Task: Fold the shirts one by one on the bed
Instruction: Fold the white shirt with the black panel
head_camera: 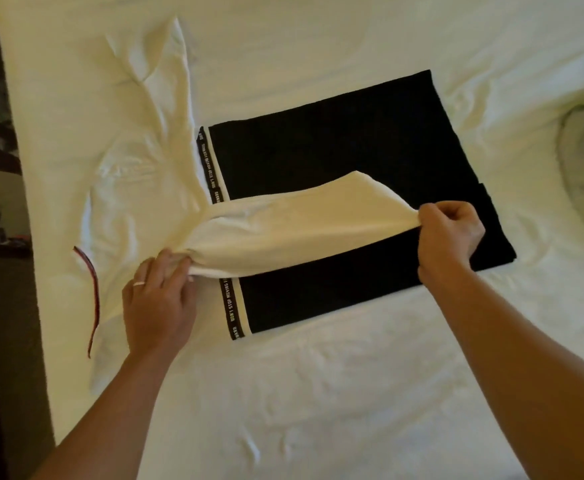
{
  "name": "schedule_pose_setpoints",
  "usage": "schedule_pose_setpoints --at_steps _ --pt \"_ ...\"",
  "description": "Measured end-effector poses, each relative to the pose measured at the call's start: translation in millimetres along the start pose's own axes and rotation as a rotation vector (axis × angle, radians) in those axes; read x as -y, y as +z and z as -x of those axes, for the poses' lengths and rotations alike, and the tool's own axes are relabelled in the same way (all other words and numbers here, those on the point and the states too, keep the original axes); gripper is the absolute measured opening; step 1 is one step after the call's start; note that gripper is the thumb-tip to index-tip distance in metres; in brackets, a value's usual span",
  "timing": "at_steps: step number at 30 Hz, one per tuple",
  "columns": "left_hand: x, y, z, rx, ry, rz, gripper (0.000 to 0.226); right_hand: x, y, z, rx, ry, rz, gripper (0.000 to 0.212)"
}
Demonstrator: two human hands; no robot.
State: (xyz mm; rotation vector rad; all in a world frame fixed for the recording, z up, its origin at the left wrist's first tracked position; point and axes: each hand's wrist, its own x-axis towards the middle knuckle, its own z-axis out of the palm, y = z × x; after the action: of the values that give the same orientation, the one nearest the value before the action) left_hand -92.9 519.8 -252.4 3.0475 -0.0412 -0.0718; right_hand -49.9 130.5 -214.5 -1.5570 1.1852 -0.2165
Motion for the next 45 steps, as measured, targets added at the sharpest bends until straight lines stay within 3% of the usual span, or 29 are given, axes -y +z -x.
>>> schedule_pose_setpoints --at_steps 5,8,12,16,19,22,27,30,33,37,45 --pt "-22 6 22 0.080 0.024 -0.107 0.051 -16 -2 -8 0.102 0.284 -0.034 0.029" --pt "-38 9 10 0.110 -0.015 -0.107 0.061 -7 9 -9 0.184 0.234 0.059 0.040" --pt "-52 10 3 0.060 -0.038 -0.058 0.043 -4 2 -14 0.128 0.153 -0.009 0.029" --pt "-59 8 15 0.038 0.025 0.022 0.053 1 -21 -27 0.022 0.005 -0.086 0.024" --pt "-66 18 32 0.097 0.077 0.042 0.060 -12 -39 -42 0.025 0.110 -0.027 0.031" --pt "-71 26 37 0.132 0.037 0.048 0.066 -12 -44 -51 0.094 0.256 0.014 0.016" --pt "-76 30 32 0.235 0.111 -0.011 0.068 7 -31 -61 0.245 0.399 0.194 0.053" --pt "-78 32 29 0.258 0.093 -0.003 0.067 14 -27 -60 0.355 0.319 0.253 0.033" --pt "-81 30 32 0.248 0.076 0.032 0.066 14 -31 -59 0.352 0.147 0.059 0.006" --pt "-83 31 41 0.247 0.125 -0.008 0.067 -1 -43 -67 0.409 0.157 0.150 0.003" --pt "-90 34 39 0.162 0.261 0.001 0.058 -8 -52 -87 0.215 -0.085 0.414 0.019"
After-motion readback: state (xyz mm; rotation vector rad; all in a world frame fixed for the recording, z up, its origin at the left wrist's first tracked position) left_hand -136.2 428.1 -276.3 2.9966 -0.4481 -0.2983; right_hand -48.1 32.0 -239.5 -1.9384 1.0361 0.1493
